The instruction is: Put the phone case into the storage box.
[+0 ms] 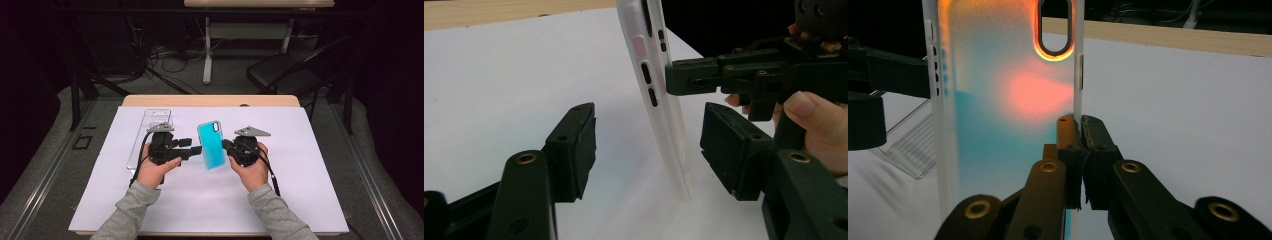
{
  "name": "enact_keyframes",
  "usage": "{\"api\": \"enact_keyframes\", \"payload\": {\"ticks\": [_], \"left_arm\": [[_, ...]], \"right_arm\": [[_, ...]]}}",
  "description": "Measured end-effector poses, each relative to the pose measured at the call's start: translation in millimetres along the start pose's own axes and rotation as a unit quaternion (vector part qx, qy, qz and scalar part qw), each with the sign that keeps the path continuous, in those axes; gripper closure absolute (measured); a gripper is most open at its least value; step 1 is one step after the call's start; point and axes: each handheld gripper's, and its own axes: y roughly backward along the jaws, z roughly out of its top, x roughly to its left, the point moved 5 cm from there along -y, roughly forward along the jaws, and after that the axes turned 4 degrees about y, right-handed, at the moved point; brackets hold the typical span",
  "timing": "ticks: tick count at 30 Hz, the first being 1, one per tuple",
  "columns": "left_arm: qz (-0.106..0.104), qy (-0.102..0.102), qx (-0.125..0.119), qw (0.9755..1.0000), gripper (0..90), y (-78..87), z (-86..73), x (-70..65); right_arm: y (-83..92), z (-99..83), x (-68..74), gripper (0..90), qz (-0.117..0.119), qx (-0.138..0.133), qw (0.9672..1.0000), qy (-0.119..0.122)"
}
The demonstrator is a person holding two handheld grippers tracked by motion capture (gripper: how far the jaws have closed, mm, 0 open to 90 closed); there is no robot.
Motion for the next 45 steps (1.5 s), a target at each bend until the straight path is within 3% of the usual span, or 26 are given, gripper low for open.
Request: {"api": "enact_keyframes", "payload": {"ticks": [2, 11, 18, 34, 45], "left_arm": [[-0.007, 0.013, -0.005, 0.9999, 42.4, -0.3, -1.3, -0.4], [-0.006, 0.033, 0.006, 0.9994, 46.5, -4.9, -5.8, -1.0], [-0.008, 0.044, 0.006, 0.999, 50.1, -7.4, -7.8, -0.6], [-0.013, 0.049, 0.008, 0.9987, 64.6, -5.8, -7.9, 0.5], [-0.024, 0.079, 0.016, 0.9965, 71.8, -6.3, -10.5, 0.1]], "right_arm": [[0.2, -0.2, 0.8, 87.6, 0.0, -0.001, 1.0, 0.0], [1.1, -0.4, 3.3, 87.6, 0.001, -0.006, 1.0, 0.004], [1.3, -0.9, 5.3, 87.6, 0.004, -0.009, 0.9999, 0.008], [0.0, -3.1, 11.2, 87.6, 0.009, -0.006, 0.9999, 0.01], [-0.5, -3.8, 13.5, 87.6, 0.011, -0.006, 0.9998, 0.014]]}}
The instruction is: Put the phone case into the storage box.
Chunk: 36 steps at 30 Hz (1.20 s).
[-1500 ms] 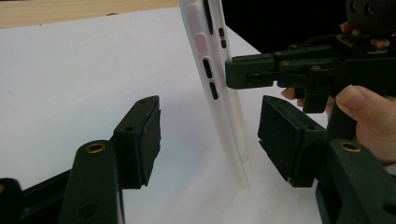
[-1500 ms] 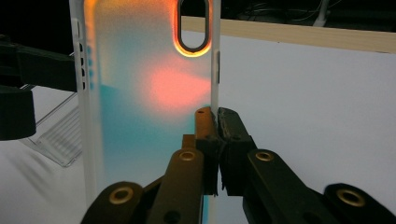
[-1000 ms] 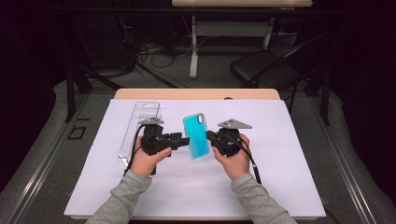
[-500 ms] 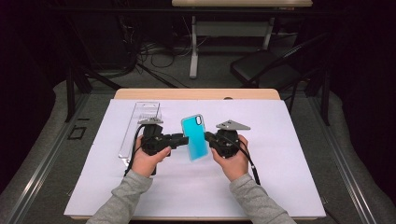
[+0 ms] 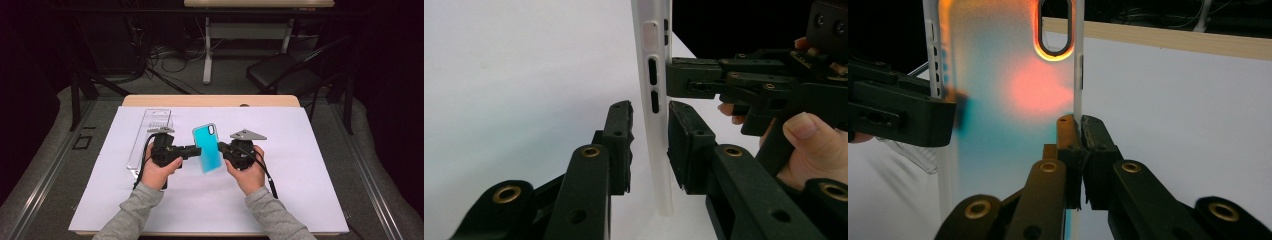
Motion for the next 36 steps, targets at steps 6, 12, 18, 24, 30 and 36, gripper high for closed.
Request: {"api": "enact_keyframes", "payload": {"ticks": [6, 12, 18, 24, 30, 36], "left_arm": [[-0.006, 0.014, 0.004, 0.9999, 75.5, 0.2, -0.7, -0.3], [-0.005, 0.019, 0.004, 0.9998, 77.7, 0.6, -0.8, -0.3], [-0.007, 0.025, 0.005, 0.9997, 79.5, 0.9, -0.8, -0.2], [-0.011, 0.033, 0.006, 0.9994, 80.8, 1.8, -0.8, 0.2], [-0.011, 0.038, 0.005, 0.9992, 81.2, 1.9, -0.8, 0.4], [-0.013, 0.042, 0.003, 0.999, 81.3, 2.3, -0.8, 0.3]], "right_arm": [[-0.4, -0.3, 0.3, 87.5, 0.0, 0.0, 1.0, 0.002], [-0.5, -0.5, 1.0, 87.5, 0.001, 0.0, 1.0, 0.001], [-0.8, -0.7, 1.5, 87.5, 0.002, 0.0, 1.0, 0.002], [-0.8, -0.7, 1.8, 87.4, 0.002, -0.001, 1.0, 0.002], [-0.7, -0.9, 2.0, 87.4, 0.003, 0.0, 1.0, 0.001], [-0.9, -0.9, 2.2, 87.4, 0.002, -0.003, 1.0, 0.0]]}}
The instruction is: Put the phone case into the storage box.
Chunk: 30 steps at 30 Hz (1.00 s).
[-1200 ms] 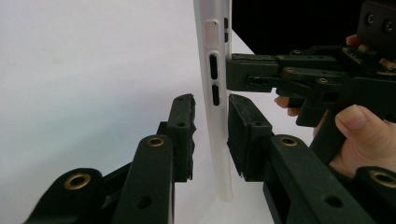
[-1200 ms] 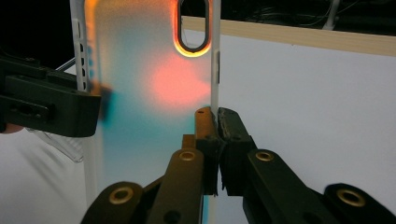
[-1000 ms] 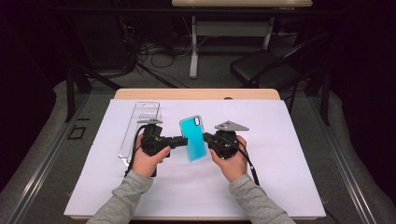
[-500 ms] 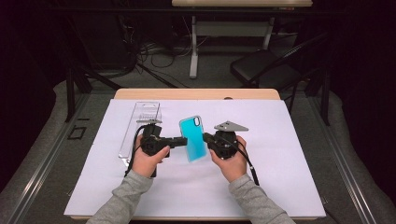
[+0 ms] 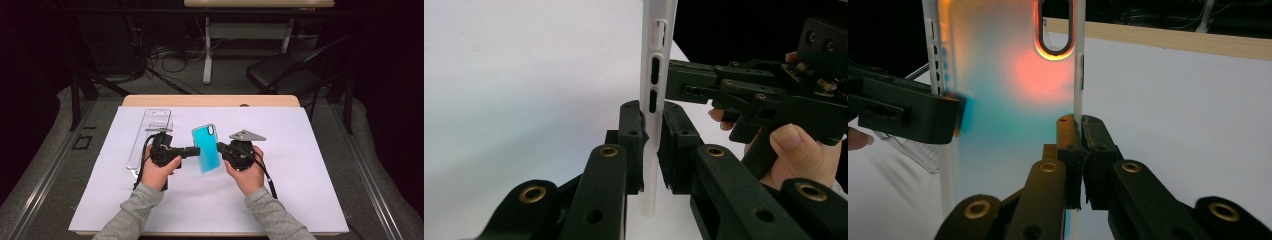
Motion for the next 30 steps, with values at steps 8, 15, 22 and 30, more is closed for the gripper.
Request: {"api": "enact_keyframes", "payload": {"ticks": [8, 15, 22, 30], "left_arm": [[-0.001, 0.004, 0.0, 1.0, 81.5, 0.5, 0.1, 0.2], [-0.001, 0.004, 0.001, 1.0, 81.6, 0.7, 0.0, 0.4], [-0.003, 0.003, -0.001, 1.0, 81.6, 1.3, 0.0, 0.4], [-0.003, 0.003, 0.0, 1.0, 81.7, 1.4, -0.1, 0.8]], "right_arm": [[-0.2, -0.4, 0.3, 87.4, 0.001, -0.005, 1.0, 0.002], [-0.2, -0.9, 0.2, 87.4, 0.002, -0.003, 1.0, 0.002], [0.0, -0.6, 0.5, 87.4, 0.003, -0.006, 1.0, 0.002], [0.0, -0.8, 0.7, 87.2, 0.003, -0.004, 1.0, 0.002]]}}
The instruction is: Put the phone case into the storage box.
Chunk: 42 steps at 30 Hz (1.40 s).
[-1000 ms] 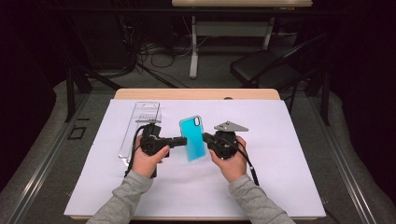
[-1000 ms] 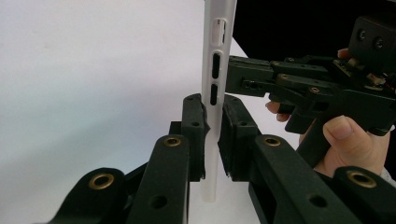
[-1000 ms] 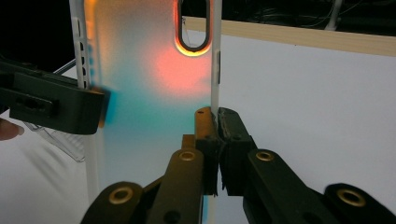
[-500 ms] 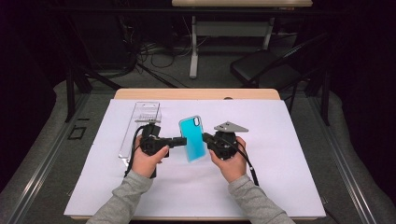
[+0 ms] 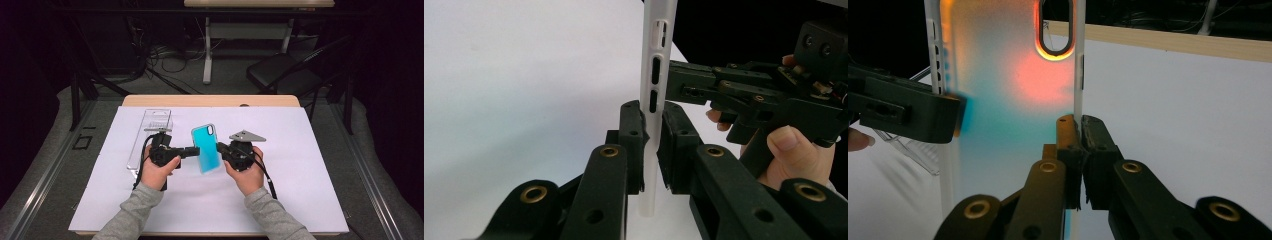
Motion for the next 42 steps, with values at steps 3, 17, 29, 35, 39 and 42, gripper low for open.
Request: {"api": "enact_keyframes", "payload": {"ticks": [3, 17, 29, 35, 39, 42], "left_arm": [[0.0, 0.001, -0.001, 1.0, 81.7, 0.1, 0.0, -0.3], [-0.001, 0.001, 0.0, 1.0, 81.8, 0.2, -0.3, 0.5], [-0.001, 0.001, -0.003, 1.0, 81.9, 2.0, 0.5, 1.5], [-0.002, -0.002, -0.008, 1.0, 81.9, 5.7, 2.3, 3.4], [0.002, -0.01, -0.01, 0.9999, 81.9, 8.0, 3.3, 4.4], [0.003, -0.011, -0.012, 0.9999, 81.9, 9.5, 4.0, 4.8]], "right_arm": [[-0.1, 0.2, 0.0, 87.2, 0.0, -0.002, 1.0, 0.0], [0.1, 0.7, -0.1, 85.7, 0.005, -0.004, 1.0, -0.004], [0.9, 1.1, 0.4, 83.1, 0.01, -0.005, 0.9999, -0.007], [1.8, 2.1, 0.2, 74.6, 0.02, -0.005, 0.9998, -0.006], [1.7, 2.8, 0.3, 71.2, 0.031, -0.007, 0.9995, -0.002], [1.3, 2.6, 1.4, 67.7, 0.046, 0.0, 0.999, -0.003]]}}
